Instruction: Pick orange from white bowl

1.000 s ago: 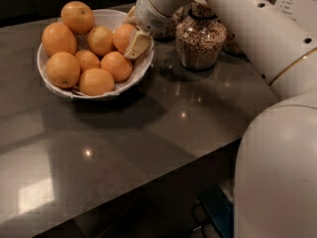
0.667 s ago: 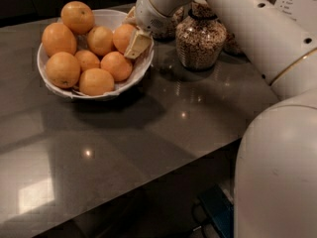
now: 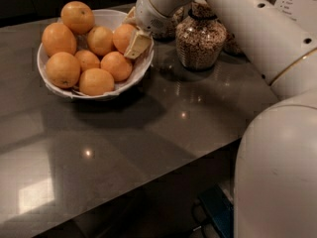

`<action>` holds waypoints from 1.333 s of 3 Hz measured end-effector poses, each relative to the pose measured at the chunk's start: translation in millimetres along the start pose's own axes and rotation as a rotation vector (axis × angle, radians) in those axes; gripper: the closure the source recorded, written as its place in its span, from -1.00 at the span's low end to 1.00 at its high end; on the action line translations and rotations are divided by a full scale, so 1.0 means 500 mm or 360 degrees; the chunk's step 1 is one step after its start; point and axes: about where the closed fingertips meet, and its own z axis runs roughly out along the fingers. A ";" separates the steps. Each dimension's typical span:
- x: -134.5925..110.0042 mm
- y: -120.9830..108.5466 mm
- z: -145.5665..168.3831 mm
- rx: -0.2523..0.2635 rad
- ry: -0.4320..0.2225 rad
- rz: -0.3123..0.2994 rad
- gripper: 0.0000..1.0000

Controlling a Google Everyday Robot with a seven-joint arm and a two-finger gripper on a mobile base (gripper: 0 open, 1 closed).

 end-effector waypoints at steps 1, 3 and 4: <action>-0.008 0.000 -0.003 0.0003 -0.0009 -0.0014 1.00; -0.095 0.006 -0.059 0.0062 -0.0108 -0.0167 1.00; -0.129 0.011 -0.098 0.0092 -0.0189 -0.0218 1.00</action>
Offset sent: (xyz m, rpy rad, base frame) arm -0.0288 0.0199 0.0575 0.0589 -0.1158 0.1002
